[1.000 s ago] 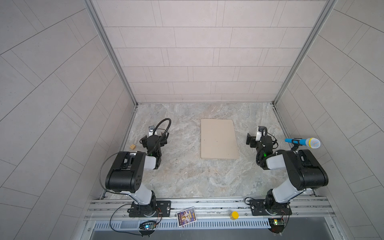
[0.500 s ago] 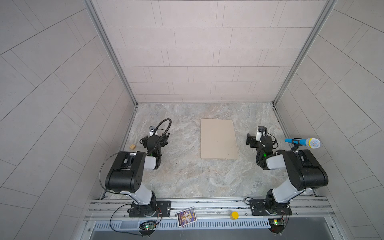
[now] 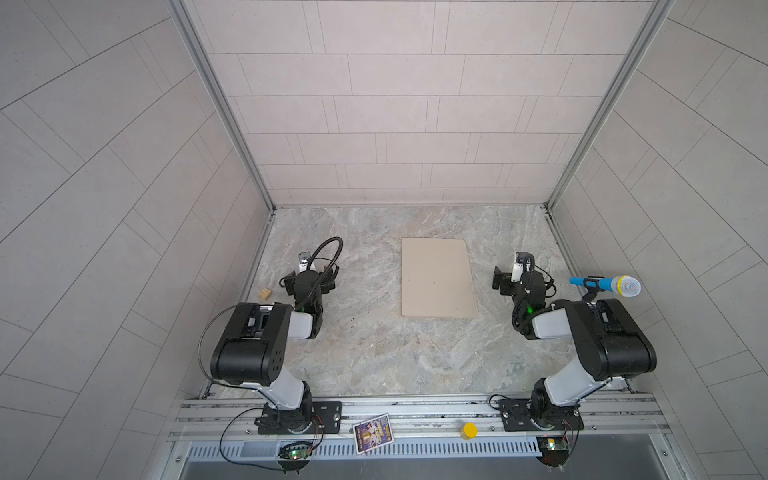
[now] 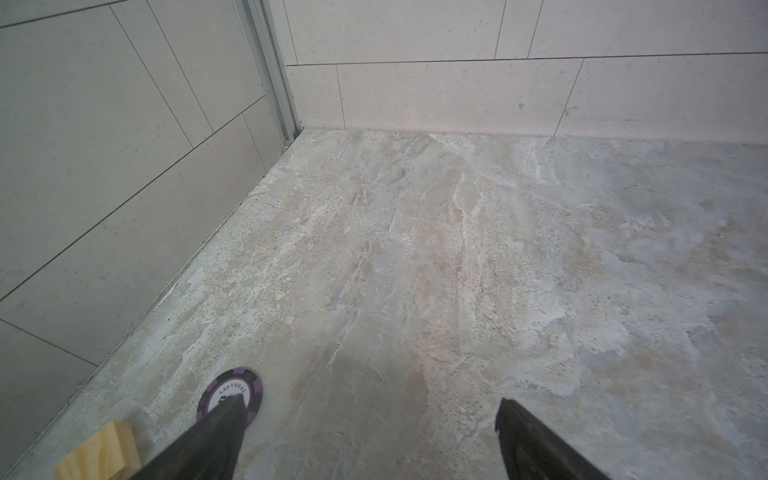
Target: Put the files into the folder
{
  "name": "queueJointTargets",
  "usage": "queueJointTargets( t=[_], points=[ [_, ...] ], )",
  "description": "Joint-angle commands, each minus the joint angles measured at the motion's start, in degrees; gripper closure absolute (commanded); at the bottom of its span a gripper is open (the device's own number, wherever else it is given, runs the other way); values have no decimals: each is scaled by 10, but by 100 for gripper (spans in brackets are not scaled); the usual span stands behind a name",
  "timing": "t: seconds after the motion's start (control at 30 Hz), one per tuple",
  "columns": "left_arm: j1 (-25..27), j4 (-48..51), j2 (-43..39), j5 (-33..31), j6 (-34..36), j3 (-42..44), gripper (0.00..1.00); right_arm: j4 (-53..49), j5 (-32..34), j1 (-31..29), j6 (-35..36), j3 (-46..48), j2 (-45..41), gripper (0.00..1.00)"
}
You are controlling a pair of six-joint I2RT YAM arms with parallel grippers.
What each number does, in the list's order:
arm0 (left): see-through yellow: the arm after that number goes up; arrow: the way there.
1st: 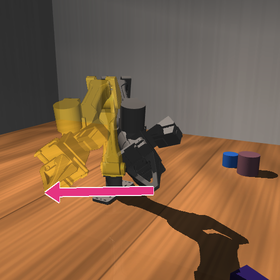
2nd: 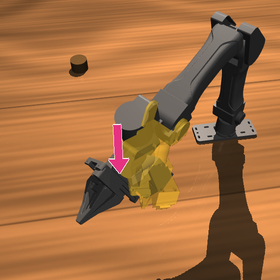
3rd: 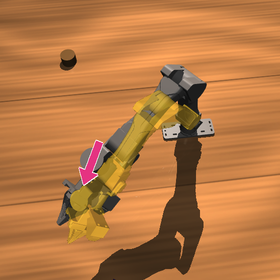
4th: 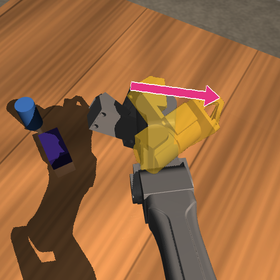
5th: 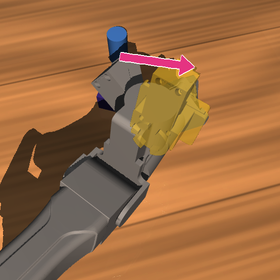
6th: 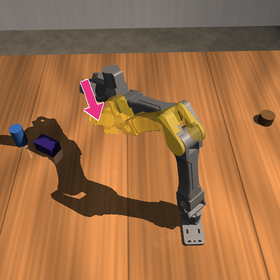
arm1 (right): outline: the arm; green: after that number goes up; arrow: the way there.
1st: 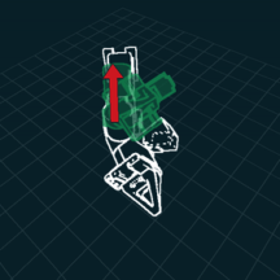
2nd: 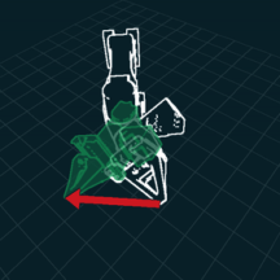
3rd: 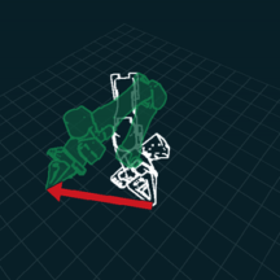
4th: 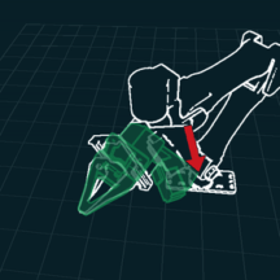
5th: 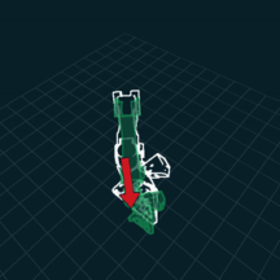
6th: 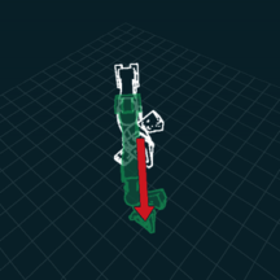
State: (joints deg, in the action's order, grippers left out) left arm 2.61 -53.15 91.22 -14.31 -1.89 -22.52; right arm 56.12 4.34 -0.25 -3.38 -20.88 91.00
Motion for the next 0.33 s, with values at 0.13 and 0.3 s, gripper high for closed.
queueJointTargets(
  t=[0.13, 0.3],
  points=[
    [-2, -6, -4, 4, 1, 4, 0, -2, 1, -1, 11, 2, -6, 1],
    [-2, -6, -4, 3, 1, 3, 0, -1, 12, -8, 14, 3, -7, 1]
  ],
)
